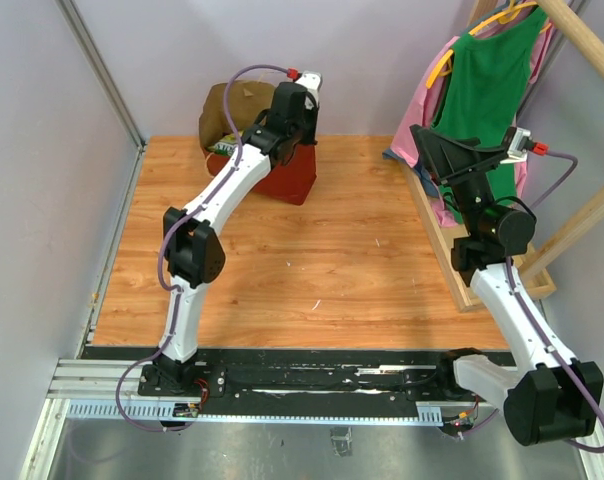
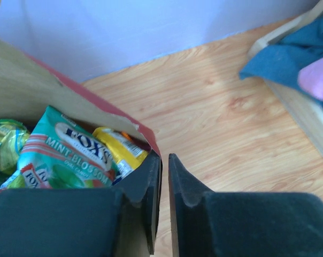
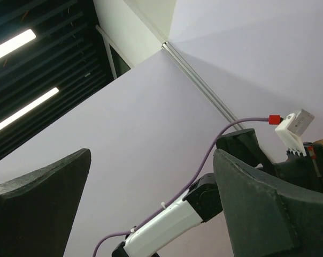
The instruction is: Take the snacks out of the paper bag
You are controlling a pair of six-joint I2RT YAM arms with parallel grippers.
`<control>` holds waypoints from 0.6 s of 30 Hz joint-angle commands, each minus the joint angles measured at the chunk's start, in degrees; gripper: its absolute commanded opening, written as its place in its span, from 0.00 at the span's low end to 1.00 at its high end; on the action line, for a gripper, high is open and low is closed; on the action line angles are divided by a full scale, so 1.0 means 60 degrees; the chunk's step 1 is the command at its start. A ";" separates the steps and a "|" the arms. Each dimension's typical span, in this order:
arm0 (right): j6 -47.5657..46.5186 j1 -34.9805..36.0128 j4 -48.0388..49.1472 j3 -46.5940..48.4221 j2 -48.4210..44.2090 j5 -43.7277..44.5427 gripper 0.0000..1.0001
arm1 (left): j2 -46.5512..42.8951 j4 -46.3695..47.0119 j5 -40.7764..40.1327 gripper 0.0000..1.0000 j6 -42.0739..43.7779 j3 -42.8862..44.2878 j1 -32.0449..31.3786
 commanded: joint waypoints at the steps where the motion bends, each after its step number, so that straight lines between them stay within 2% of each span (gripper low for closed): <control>1: 0.0272 -0.0129 0.0634 -0.0103 -0.0067 -0.0172 0.98 | -0.0124 0.1077 0.0047 0.24 -0.0140 0.0866 -0.0354; 3: 0.0358 -0.0143 0.0790 -0.0194 -0.0066 -0.0081 0.99 | -0.0270 0.1040 -0.0021 0.39 -0.0028 0.0825 -0.0346; 6: 0.0691 -0.0146 0.1029 -0.0318 0.0031 0.0066 0.99 | -0.0624 0.1010 -0.0223 0.53 0.0169 0.0585 -0.0346; 9: 0.1427 -0.0183 0.1868 -0.0403 0.0438 0.0121 0.99 | -0.1137 0.0989 -0.0326 0.82 0.0340 0.0274 -0.0332; 11: 0.1923 -0.0234 0.2440 -0.0431 0.0774 0.0129 0.99 | -0.1514 0.0946 -0.0297 0.96 0.0444 0.0092 -0.0318; 12: 0.2071 -0.0272 0.2710 -0.0444 0.0932 0.0109 0.99 | -0.1710 0.0913 -0.0236 0.99 0.0492 -0.0005 -0.0304; 14: 0.2170 -0.0290 0.2943 -0.0446 0.1115 0.0027 0.99 | -0.2146 0.0857 -0.0100 1.00 0.0547 -0.0273 -0.0268; 18: 0.1844 -0.0297 0.2306 -0.0388 0.0898 -0.0244 0.99 | -0.3216 0.0961 0.0007 1.00 0.0642 -0.1173 -0.0133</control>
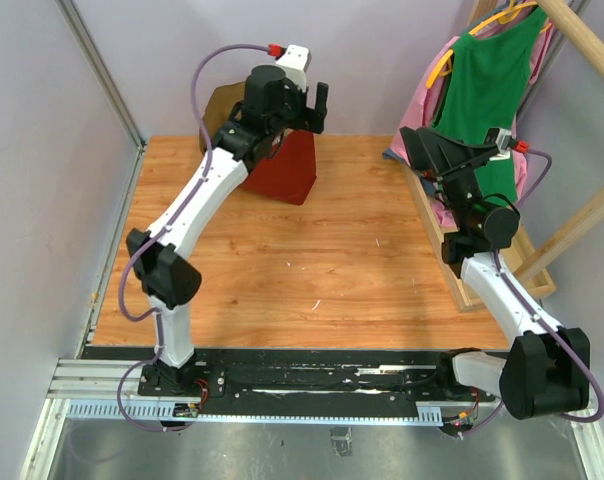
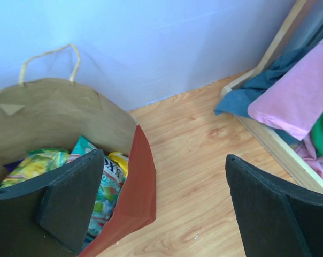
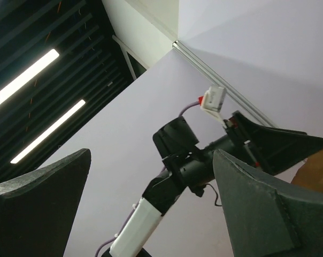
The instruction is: Take the snacks out of the paper bag
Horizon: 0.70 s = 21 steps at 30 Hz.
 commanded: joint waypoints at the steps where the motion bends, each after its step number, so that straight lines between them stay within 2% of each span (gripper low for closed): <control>1: -0.0018 -0.0311 0.0452 -0.0098 -0.0399 -0.0351 0.99 | -0.1554 0.0469 0.0143 1.00 0.0225 -0.0833 0.0186; 4: -0.0583 -0.0268 -0.0698 -0.0045 -0.0555 -0.0783 0.99 | -0.2381 0.0687 0.0143 1.00 0.0165 -0.1675 0.0451; 10: -0.0676 0.0009 -0.1519 0.0430 -0.0786 -0.1151 0.99 | -0.4167 0.1240 0.0039 1.00 -0.0003 -0.3623 0.0976; 18: 0.0317 0.0080 -0.0231 0.0135 -0.1081 -0.0642 0.98 | -0.5900 0.1463 -0.0176 1.00 -0.0323 -0.5149 0.1949; 21: 0.0051 0.0086 0.0338 0.0458 -0.0931 -0.0943 0.98 | -0.6322 0.1379 -0.0211 1.00 -0.0430 -0.5410 0.2332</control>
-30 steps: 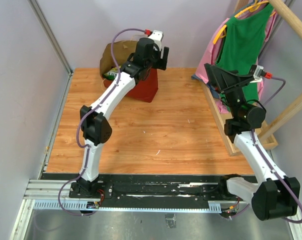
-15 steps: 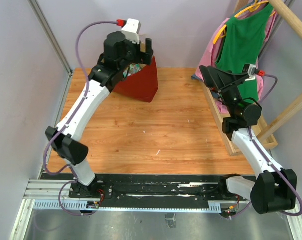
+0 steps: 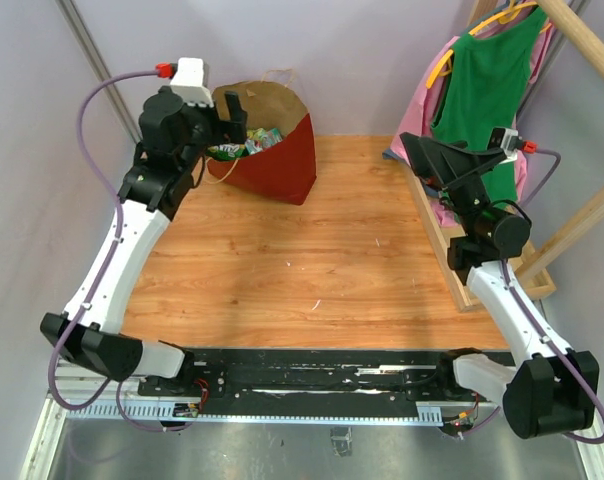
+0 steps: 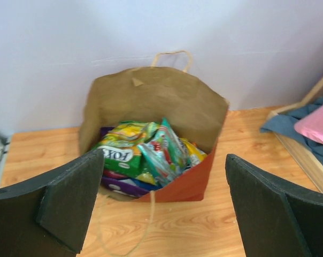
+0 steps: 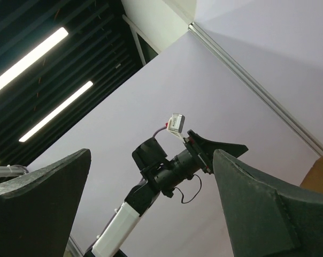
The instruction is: Take the snacks out of the paper bag
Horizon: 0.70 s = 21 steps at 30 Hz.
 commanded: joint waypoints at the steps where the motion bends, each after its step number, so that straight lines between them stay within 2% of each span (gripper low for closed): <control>1: -0.0121 0.0065 0.0916 0.0562 -0.0003 -0.0551 0.98 | -0.0783 0.0358 -0.0191 1.00 -0.0304 -0.0309 0.0533; 6: -0.1036 0.0083 -0.0409 0.0296 0.0060 -0.0806 0.99 | -0.1288 0.0581 -0.0147 1.00 -0.0411 -0.0834 0.0805; 8: -0.2721 0.0256 -0.2973 0.0907 0.0150 -0.1419 0.99 | -0.1237 0.0530 -0.0005 1.00 -0.0633 -0.0819 0.1247; 9: -0.4118 0.0501 -0.4563 0.1407 0.0179 -0.1424 0.99 | -0.1094 0.0306 0.0352 1.00 -0.0900 -0.0601 0.1677; 12: -0.8421 0.1996 -0.9628 0.3319 0.0508 0.0448 0.99 | -0.0326 -0.0776 0.1187 1.00 -0.1503 0.0304 0.2795; 14: -1.0540 0.2943 -1.1566 0.4602 0.1123 0.1925 0.98 | 0.0083 -0.1034 0.0881 1.00 -0.1506 0.0578 0.3075; 18: -1.1561 0.3457 -1.3871 0.7249 0.3008 0.2945 0.99 | 0.1085 -0.1388 0.0303 1.00 -0.1234 0.1099 0.3207; 21: -1.2301 0.3818 -1.5536 0.9160 0.4652 0.3784 0.99 | 0.2084 -0.1144 0.0367 1.00 -0.0748 0.1441 0.3207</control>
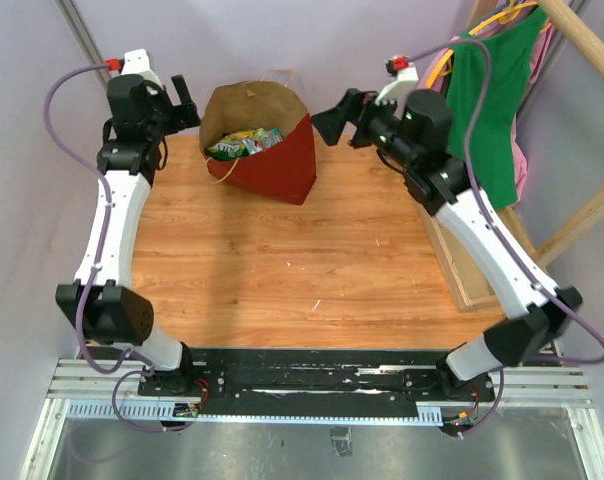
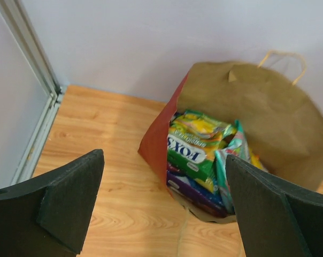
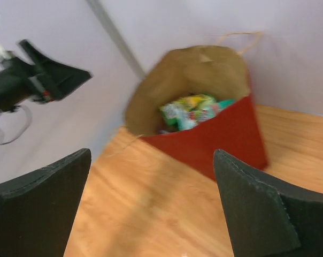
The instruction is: Take the snacks out of the paper bag
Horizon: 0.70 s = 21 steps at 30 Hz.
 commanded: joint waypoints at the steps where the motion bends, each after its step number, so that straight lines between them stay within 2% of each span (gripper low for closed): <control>1: -0.2603 0.0494 -0.3848 0.2145 0.2019 0.2014 0.99 | 0.1330 -0.0055 0.0115 1.00 0.0700 0.0688 0.0020; 5: -0.3247 0.0951 -0.4371 0.4025 0.3783 0.3218 0.99 | 0.3029 -0.0125 0.0252 1.00 0.1341 0.2214 0.0018; 9: -0.3672 0.1082 -0.4597 0.5809 0.5404 0.3529 0.99 | 0.4349 0.0254 0.0254 1.00 0.1782 0.3279 0.0034; 15: -0.4015 0.1193 -0.4419 0.7001 0.6723 0.3911 0.99 | 0.5325 0.1224 0.0785 1.00 0.2070 0.3810 0.0035; 18: -0.4068 0.1214 -0.4601 0.7791 0.7355 0.4246 1.00 | 0.5791 0.1170 0.0827 1.00 0.2243 0.4310 0.0035; 19: -0.4100 0.1218 -0.4688 0.8093 0.7593 0.4405 1.00 | 0.5931 0.1079 0.0870 0.98 0.2314 0.4572 0.0035; 21: -0.4134 0.1229 -0.4747 0.8552 0.8008 0.4672 0.98 | 0.6127 0.0995 0.0909 0.87 0.2423 0.4754 0.0035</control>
